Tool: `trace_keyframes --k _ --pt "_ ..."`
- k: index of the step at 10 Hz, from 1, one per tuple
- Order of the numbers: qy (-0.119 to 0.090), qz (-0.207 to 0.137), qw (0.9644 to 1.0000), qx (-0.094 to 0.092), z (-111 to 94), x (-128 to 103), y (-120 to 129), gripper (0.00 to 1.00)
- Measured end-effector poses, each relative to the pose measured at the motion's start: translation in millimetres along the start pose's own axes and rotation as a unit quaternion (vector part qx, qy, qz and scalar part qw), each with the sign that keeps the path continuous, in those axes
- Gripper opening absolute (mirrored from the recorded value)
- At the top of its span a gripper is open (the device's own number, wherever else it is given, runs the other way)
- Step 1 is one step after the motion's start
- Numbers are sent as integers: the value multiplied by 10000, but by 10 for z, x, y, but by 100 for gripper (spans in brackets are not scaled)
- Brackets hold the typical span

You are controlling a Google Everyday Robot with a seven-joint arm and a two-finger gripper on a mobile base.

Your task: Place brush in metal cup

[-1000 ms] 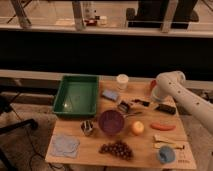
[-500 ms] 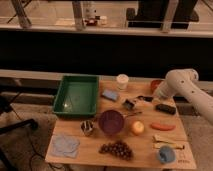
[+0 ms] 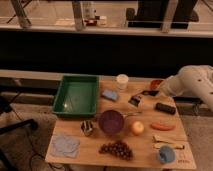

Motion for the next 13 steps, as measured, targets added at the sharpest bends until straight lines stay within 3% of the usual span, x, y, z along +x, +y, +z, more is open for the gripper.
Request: trace_keyframes --k 2,5,9,13 --pt "-231 -190 9993 228 -247 -111 29 2" --pt "-590 -483 9962 413 -515 -303 132 2" --pt "-1087 -912 9882 576 -883 -554 347 2" --pt "-1379 -1119 9812 749 -1167 -618 458 2"
